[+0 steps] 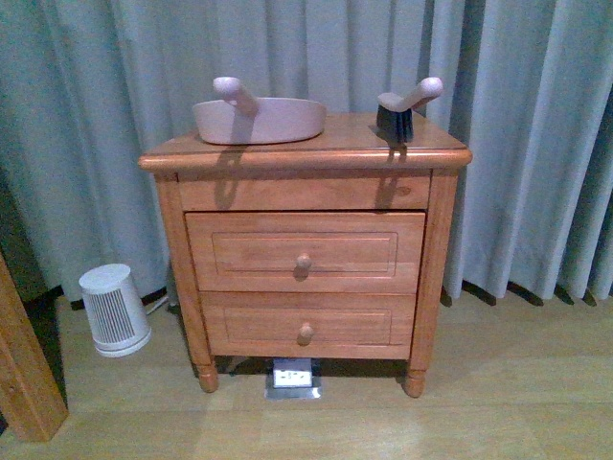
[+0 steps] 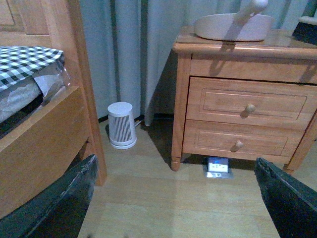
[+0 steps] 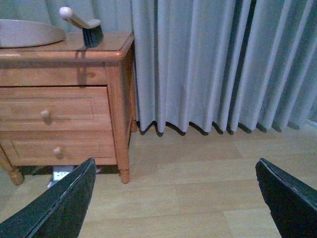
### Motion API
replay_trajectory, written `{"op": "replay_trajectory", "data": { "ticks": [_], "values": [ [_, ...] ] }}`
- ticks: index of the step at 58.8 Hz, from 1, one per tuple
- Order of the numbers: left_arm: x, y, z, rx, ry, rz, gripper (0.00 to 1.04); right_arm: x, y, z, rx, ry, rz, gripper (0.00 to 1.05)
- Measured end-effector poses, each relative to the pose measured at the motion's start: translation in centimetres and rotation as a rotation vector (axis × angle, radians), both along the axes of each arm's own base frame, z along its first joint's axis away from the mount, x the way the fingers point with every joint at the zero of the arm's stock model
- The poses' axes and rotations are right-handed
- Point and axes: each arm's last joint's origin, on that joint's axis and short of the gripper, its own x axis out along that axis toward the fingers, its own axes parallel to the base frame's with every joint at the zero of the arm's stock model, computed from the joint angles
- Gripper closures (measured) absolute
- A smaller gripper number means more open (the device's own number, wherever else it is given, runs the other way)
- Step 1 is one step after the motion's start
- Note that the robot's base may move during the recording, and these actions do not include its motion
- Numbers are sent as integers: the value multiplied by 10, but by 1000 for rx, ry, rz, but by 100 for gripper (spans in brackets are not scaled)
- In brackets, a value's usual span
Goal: Clean up trash
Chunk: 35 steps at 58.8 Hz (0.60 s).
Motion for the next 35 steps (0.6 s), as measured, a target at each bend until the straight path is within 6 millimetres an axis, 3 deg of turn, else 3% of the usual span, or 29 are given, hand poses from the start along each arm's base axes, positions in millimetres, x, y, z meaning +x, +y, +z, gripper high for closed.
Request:
{"op": "replay_trajectory", "data": {
  "ticks": [35],
  "values": [
    [0, 0, 0, 0, 0, 0, 8, 0, 0, 0, 0, 0, 0, 7]
  ]
}}
